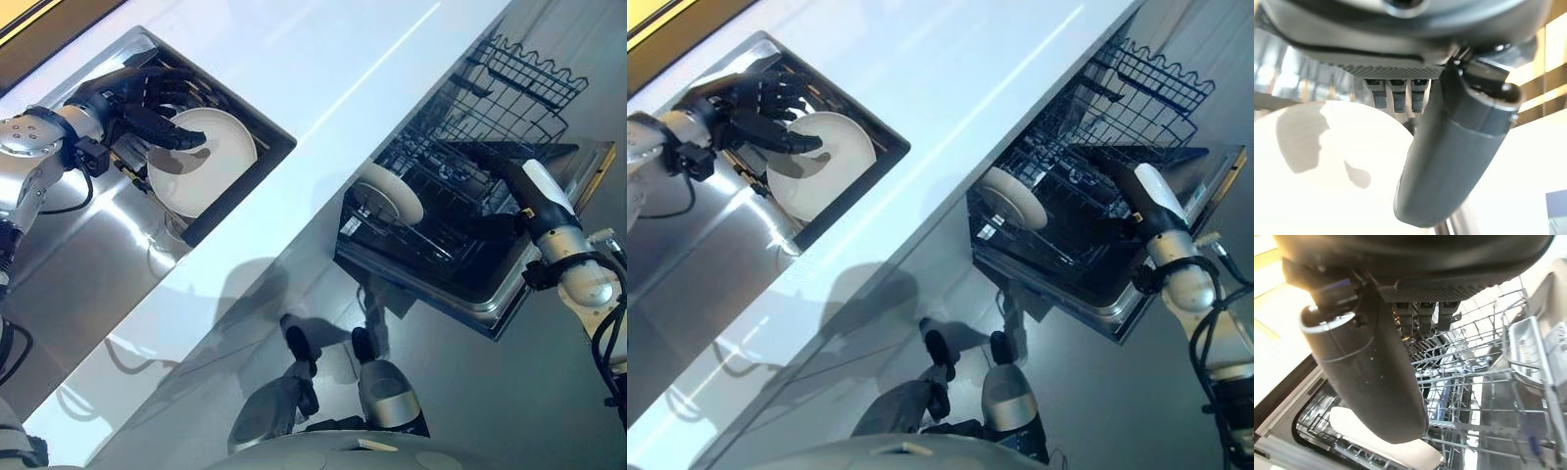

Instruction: Pick up plates and place into dishwasher.

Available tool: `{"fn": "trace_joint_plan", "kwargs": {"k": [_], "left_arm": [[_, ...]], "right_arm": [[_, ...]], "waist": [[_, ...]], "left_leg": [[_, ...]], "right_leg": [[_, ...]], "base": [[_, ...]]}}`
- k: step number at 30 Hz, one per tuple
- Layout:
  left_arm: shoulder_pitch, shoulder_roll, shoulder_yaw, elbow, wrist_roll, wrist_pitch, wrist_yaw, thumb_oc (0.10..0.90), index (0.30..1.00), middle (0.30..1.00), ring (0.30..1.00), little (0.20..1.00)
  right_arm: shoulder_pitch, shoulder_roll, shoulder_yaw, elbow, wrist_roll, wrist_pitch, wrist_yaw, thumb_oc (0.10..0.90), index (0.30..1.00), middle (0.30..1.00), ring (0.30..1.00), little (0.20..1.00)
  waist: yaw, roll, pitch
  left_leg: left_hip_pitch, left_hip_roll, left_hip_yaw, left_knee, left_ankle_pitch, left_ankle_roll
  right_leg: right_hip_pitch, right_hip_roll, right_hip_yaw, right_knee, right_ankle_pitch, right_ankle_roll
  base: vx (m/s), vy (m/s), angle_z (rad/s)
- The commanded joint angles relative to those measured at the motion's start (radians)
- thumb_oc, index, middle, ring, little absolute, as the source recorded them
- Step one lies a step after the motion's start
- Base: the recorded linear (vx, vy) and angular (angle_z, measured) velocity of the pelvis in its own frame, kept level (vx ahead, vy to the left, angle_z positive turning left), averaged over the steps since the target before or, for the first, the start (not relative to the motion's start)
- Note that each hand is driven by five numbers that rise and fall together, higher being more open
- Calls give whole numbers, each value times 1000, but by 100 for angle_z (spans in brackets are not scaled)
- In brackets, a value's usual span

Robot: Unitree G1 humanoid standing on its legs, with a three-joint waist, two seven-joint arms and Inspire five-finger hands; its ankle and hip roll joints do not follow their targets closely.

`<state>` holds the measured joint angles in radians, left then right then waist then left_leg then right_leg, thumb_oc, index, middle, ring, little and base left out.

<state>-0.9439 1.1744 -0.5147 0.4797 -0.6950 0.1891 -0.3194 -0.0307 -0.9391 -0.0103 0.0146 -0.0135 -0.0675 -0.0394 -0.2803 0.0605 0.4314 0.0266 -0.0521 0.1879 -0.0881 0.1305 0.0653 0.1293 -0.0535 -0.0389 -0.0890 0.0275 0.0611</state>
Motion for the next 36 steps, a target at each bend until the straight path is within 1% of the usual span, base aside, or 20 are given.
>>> {"fn": "trace_joint_plan", "kwargs": {"k": [1,7,9,11,16,20,28,32,36], "left_arm": [[-108,15,42,23,11,-94,43,800,900,900,900,900],[-74,4,54,8,18,-87,42,800,900,900,900,900],[-39,-3,74,16,14,-89,36,800,900,900,900,900],[-33,-5,80,24,11,-81,36,800,900,900,900,900],[-16,-3,98,73,7,-92,14,800,900,900,900,900],[-12,-2,106,100,5,-91,15,800,900,900,900,900],[-20,-10,113,135,-5,-114,32,800,900,900,900,900],[-19,-22,125,176,22,-127,47,800,900,900,900,900],[-17,-26,130,201,17,-136,63,800,900,900,900,900]], "right_arm": [[17,-64,-114,-100,42,-100,-30,800,900,900,900,900],[8,-64,-106,-103,45,-90,-26,800,900,900,900,900],[12,-66,-101,-96,41,-89,-20,800,900,900,900,900],[12,-66,-100,-96,37,-85,-17,800,900,900,900,900],[24,-78,-106,-99,35,-79,-15,800,900,900,900,900],[35,-86,-108,-95,35,-88,-13,800,900,900,900,900],[28,-94,-92,-89,33,-93,-8,800,900,900,900,900],[17,-104,-76,-80,25,-92,5,800,900,900,900,900],[10,-114,-70,-78,26,-90,14,800,900,900,900,900]], "waist": [[38,47,-156],[42,45,-160],[43,43,-163],[42,43,-163],[39,36,-159],[36,31,-153],[34,24,-144],[32,20,-135],[29,15,-128]], "left_leg": [[85,-18,19,5,-135,-45],[88,-18,11,6,-136,-45],[90,-18,10,8,-137,-44],[89,-17,12,8,-137,-44],[86,-14,18,8,-136,-45],[82,-13,22,9,-135,-44],[79,-13,26,10,-136,-42],[74,-14,28,11,-137,-40],[70,-13,30,11,-137,-39]], "right_leg": [[-106,51,-6,88,-2,63],[-104,52,-10,92,-6,60],[-102,53,-11,93,-8,57],[-102,53,-12,90,-7,58],[-107,51,-13,87,-4,60],[-112,50,-15,86,-2,61],[-118,48,-17,91,-3,61],[-126,44,-15,100,-5,62],[-134,43,-13,104,-5,63]], "base": [[-15,-39,-1],[0,0,0],[42,-1,2],[0,0,0],[0,0,0],[0,0,0],[14,14,0],[45,46,0],[33,42,-1]]}}
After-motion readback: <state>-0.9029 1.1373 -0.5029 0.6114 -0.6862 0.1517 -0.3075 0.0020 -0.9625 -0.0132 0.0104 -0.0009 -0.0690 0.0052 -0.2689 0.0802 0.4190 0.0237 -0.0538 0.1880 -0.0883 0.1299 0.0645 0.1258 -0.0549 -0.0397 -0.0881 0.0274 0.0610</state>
